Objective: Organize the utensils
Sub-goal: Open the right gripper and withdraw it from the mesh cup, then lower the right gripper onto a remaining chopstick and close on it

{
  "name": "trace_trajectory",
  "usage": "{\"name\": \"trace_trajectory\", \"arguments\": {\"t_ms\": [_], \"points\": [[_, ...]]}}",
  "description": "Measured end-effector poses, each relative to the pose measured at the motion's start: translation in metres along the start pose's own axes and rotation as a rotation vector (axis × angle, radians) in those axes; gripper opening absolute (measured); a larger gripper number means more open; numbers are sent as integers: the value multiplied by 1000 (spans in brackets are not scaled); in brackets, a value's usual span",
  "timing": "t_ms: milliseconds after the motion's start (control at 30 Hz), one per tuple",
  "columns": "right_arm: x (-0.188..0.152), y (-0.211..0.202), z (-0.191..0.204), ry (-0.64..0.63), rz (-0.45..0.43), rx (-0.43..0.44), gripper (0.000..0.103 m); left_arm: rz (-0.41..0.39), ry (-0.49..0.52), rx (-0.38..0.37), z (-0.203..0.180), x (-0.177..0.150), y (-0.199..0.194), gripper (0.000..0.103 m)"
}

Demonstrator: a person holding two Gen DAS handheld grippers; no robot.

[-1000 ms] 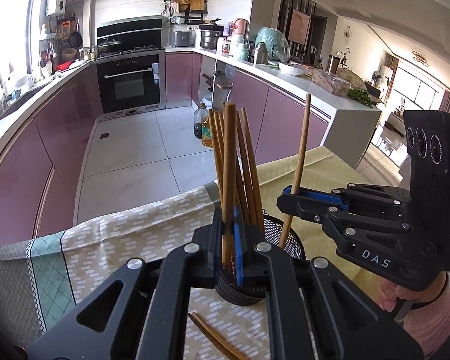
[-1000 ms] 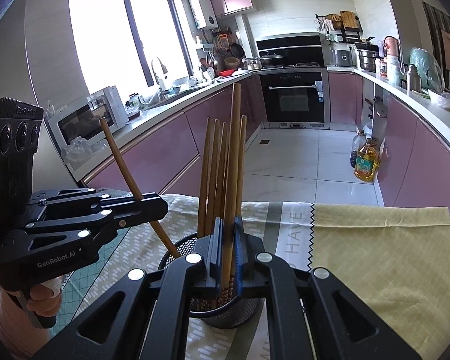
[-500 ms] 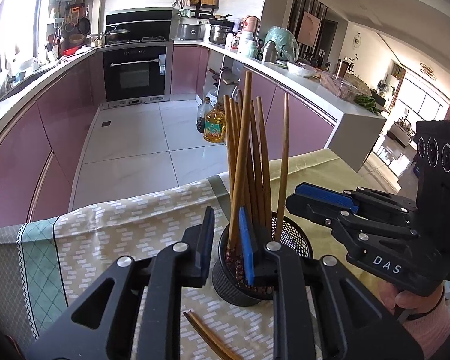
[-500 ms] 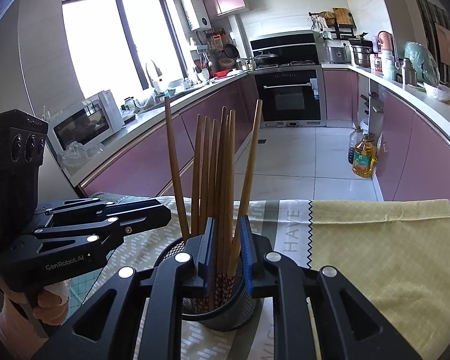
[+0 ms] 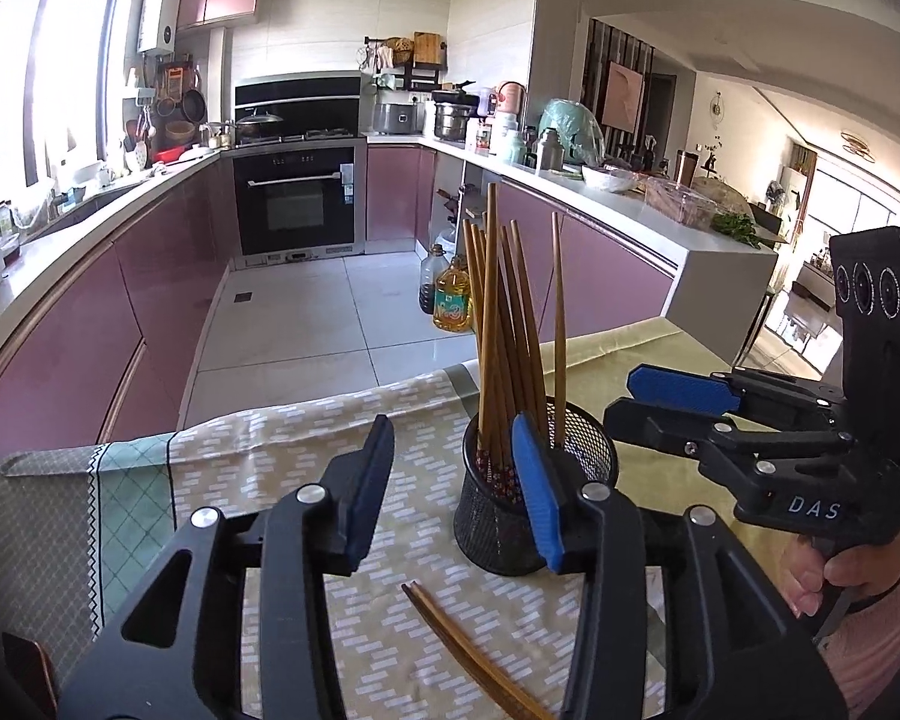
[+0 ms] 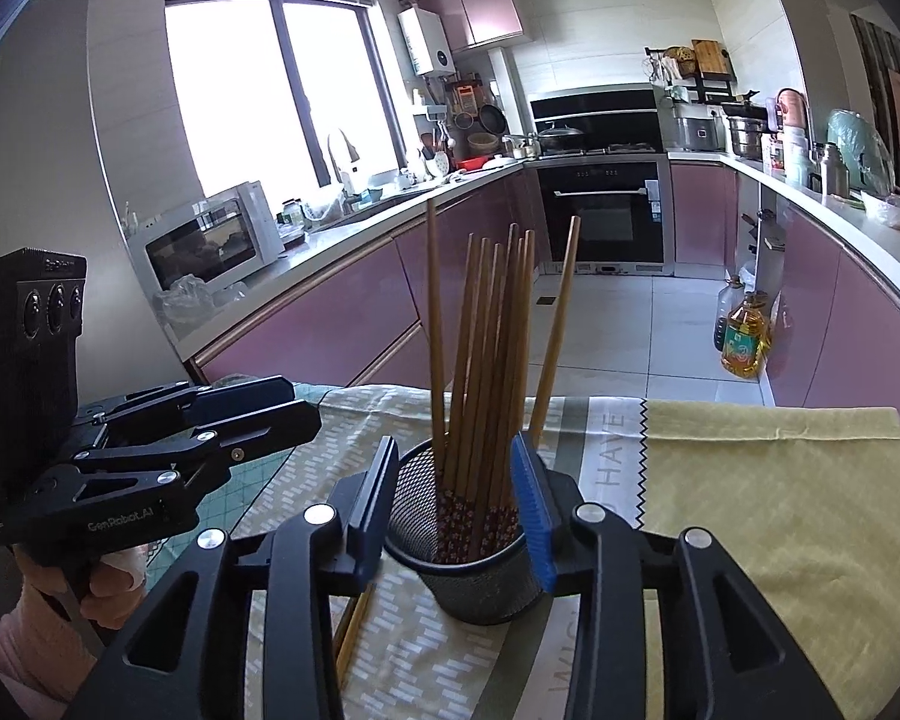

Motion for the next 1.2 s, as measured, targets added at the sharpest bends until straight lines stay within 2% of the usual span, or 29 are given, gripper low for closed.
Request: {"name": "trace_trajectory", "arguments": {"t_ms": [200,467,633,900,1200], "points": [[-28,-4,19,-58,42,33,47,-12,-5,44,9,-38,-17,64],[-68,35,48,-113,204,50,47,73,-54,94,27,-88,-11,64],[-86,57,61,-129,279,35,47,136,-83,84,34,-108,0,64],[-102,70,65,-124,327,10,47,195,-94,102,37,-127,14,64],[-111,72,66,-128,343,-13,47,213,-88,107,30,-132,17,64]]}}
Point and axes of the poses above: each gripper's, at about its wrist camera, not at the fingertips, and y roughly the way its jaws point, z to its left, x to its top, the point moved 1 cm from there along y, roughly the way its jaws point, and after that the axes turned 14 degrees about z, right-handed, at the moved point
